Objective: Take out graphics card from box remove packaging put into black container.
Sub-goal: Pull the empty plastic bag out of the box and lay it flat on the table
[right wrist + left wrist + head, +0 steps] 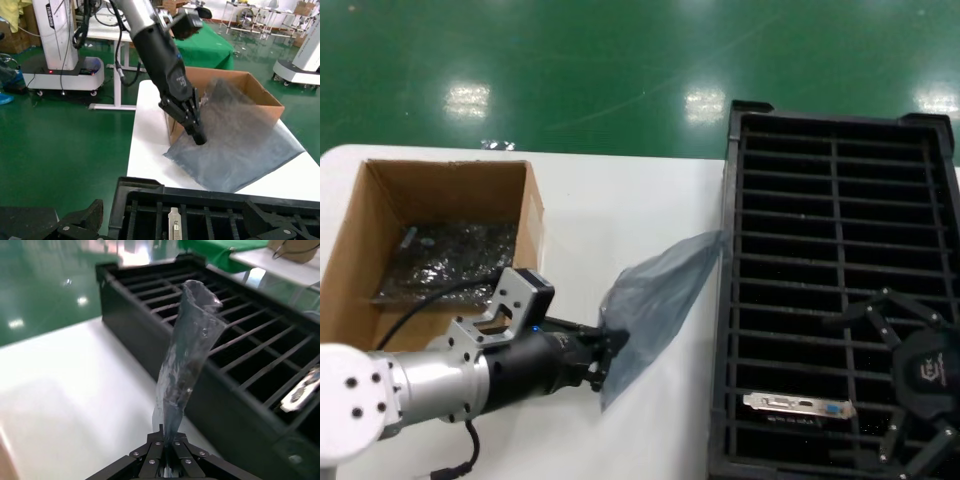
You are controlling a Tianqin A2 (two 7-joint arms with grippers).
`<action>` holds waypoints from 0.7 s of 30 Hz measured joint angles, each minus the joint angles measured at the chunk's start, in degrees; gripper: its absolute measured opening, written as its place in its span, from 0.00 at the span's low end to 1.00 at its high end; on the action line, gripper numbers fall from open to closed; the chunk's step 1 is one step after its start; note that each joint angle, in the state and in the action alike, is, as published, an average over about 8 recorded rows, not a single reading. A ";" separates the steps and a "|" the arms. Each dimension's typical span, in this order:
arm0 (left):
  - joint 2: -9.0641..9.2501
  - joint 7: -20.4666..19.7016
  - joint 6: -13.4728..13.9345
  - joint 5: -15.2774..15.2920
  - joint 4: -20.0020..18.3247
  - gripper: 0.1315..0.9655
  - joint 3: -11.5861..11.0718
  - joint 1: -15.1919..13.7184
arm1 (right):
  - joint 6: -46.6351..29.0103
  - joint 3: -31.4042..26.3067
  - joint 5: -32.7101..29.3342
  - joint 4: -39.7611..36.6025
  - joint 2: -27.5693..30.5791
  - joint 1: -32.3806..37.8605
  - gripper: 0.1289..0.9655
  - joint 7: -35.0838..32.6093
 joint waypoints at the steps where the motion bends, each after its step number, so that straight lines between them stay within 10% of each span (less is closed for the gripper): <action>1: -0.08 0.02 -0.27 0.05 1.65 0.01 0.23 -0.68 | 0.00 0.00 0.00 0.00 0.00 0.00 1.00 0.00; 10: -0.89 3.93 -2.76 -0.27 13.54 0.01 3.24 -7.30 | 0.01 -0.01 0.01 0.00 0.00 0.00 1.00 0.00; 21: -1.71 8.77 -5.62 0.08 18.20 0.01 6.20 -11.26 | 0.01 -0.01 0.01 0.00 0.01 0.00 1.00 0.00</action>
